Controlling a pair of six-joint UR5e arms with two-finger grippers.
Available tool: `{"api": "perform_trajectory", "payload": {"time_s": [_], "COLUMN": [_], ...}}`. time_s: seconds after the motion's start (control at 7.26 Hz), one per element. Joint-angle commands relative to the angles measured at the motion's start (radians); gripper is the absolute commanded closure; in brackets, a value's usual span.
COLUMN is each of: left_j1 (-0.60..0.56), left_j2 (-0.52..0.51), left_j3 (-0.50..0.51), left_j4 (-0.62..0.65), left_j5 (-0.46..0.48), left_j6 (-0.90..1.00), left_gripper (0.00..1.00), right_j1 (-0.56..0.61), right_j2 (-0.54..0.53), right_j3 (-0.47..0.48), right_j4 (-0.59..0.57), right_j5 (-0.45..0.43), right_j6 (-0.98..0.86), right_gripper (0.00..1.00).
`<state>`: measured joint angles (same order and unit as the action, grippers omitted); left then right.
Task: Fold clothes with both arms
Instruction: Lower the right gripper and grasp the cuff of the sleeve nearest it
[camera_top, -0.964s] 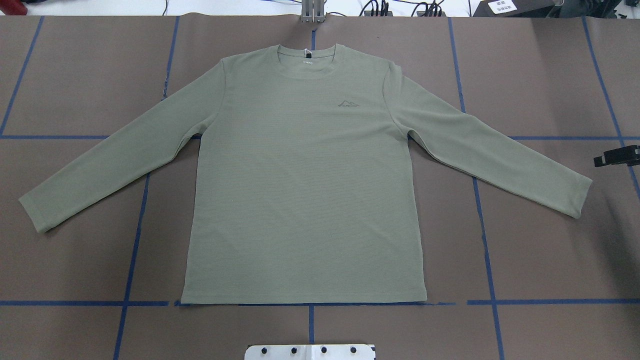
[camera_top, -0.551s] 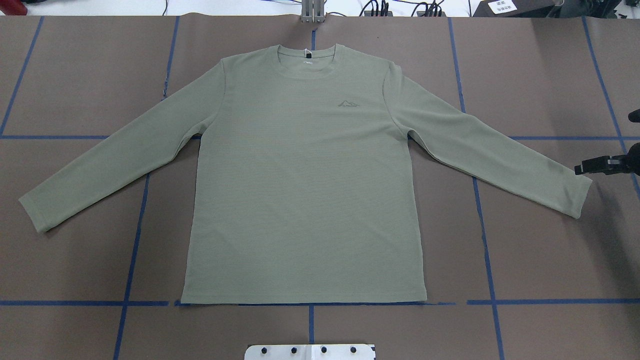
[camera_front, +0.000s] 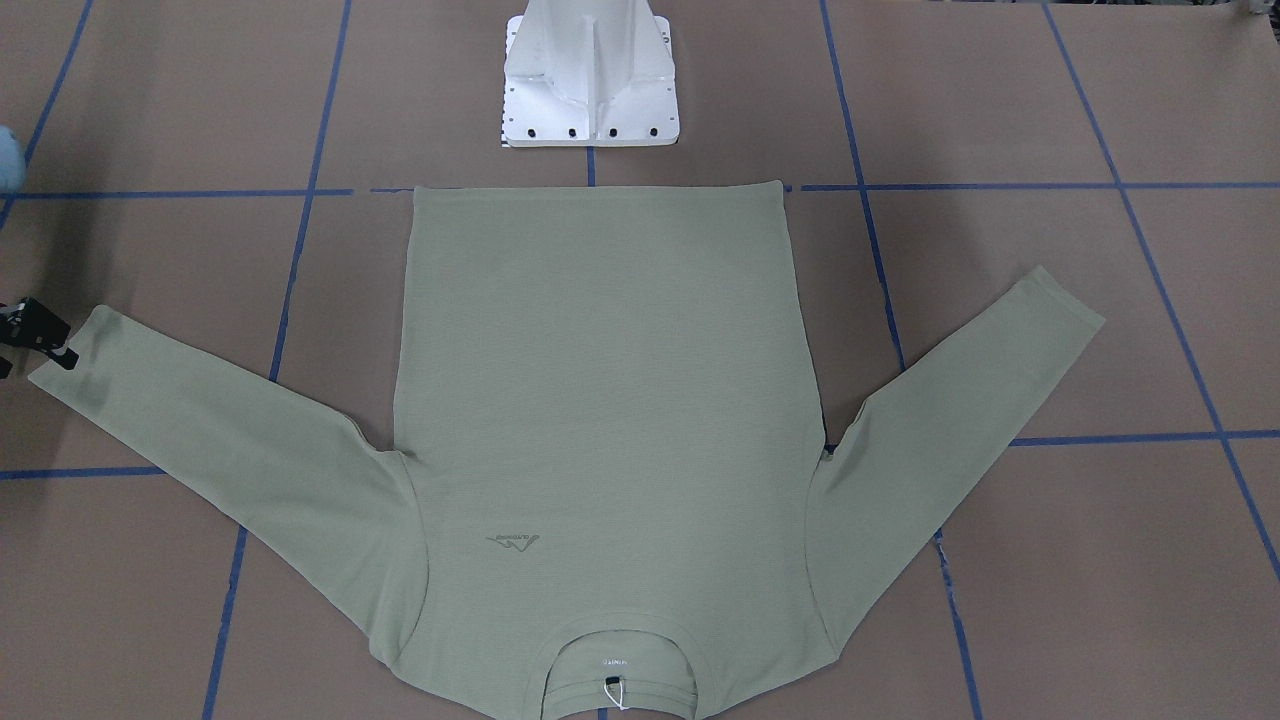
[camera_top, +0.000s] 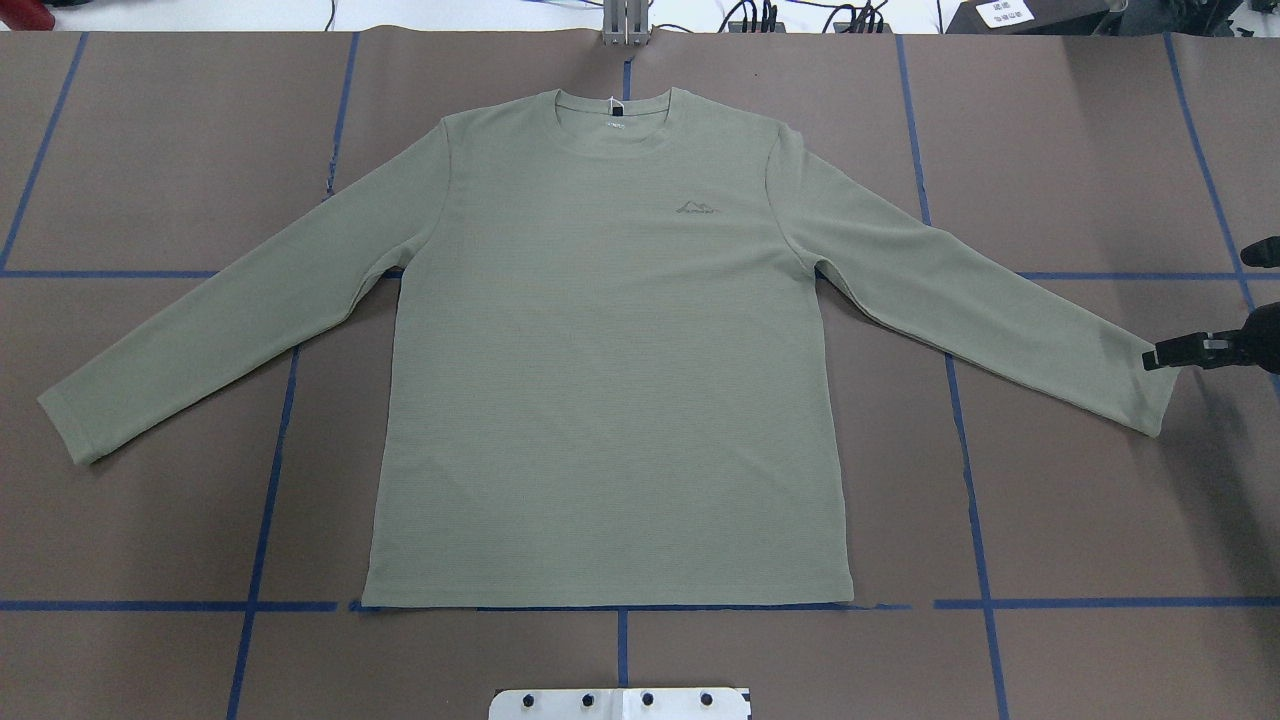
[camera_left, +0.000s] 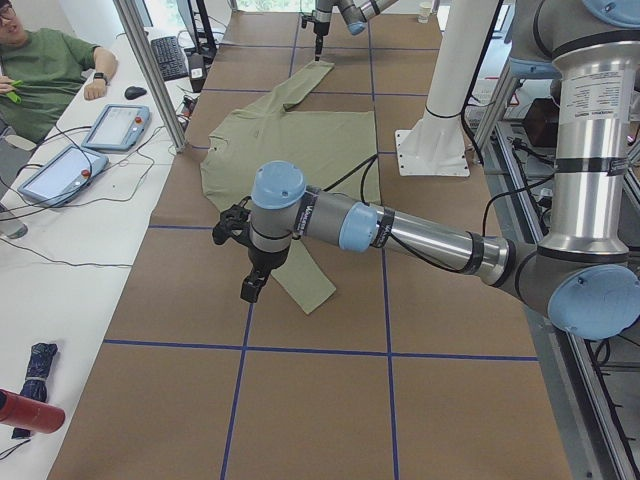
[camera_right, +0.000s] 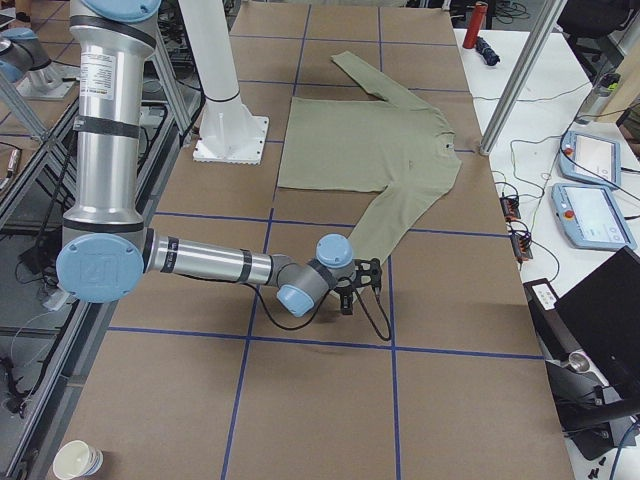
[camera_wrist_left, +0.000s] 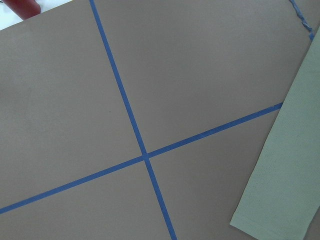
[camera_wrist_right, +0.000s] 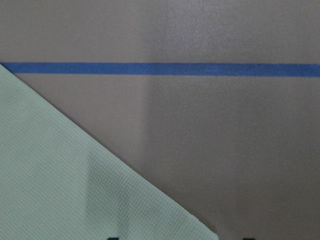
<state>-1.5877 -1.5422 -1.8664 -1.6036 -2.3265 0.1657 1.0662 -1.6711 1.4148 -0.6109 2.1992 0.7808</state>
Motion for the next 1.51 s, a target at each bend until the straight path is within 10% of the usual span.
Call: {"api": "perform_trajectory", "payload": {"time_s": [0.0, 0.41, 0.69, 0.96, 1.38], "left_j1": [0.000, 0.000, 0.000, 0.000, 0.000], "left_j2": [0.001, 0.001, 0.002, 0.004, 0.004], "left_j3": [0.000, 0.003, 0.003, 0.003, 0.003], "left_j4": [-0.001, 0.001, 0.001, 0.001, 0.001], "left_j5": [-0.001, -0.001, -0.001, -0.001, -0.031], "left_j6": [0.002, 0.003, 0.003, 0.005, 0.003], "left_gripper": [0.00, 0.00, 0.00, 0.00, 0.00], "right_j1": [-0.009, -0.011, -0.011, -0.009, -0.015], "right_j2": [0.001, 0.004, 0.011, 0.017, 0.130], "right_j3": [-0.008, -0.008, 0.003, 0.079, 0.486], "right_j4": [0.000, 0.000, -0.001, -0.041, -0.703], "right_j5": [-0.001, 0.000, -0.001, 0.011, -0.007], "right_j6": [-0.001, 0.000, 0.000, 0.000, 0.002], "right_gripper": [0.22, 0.47, 1.00, 1.00, 1.00]}}
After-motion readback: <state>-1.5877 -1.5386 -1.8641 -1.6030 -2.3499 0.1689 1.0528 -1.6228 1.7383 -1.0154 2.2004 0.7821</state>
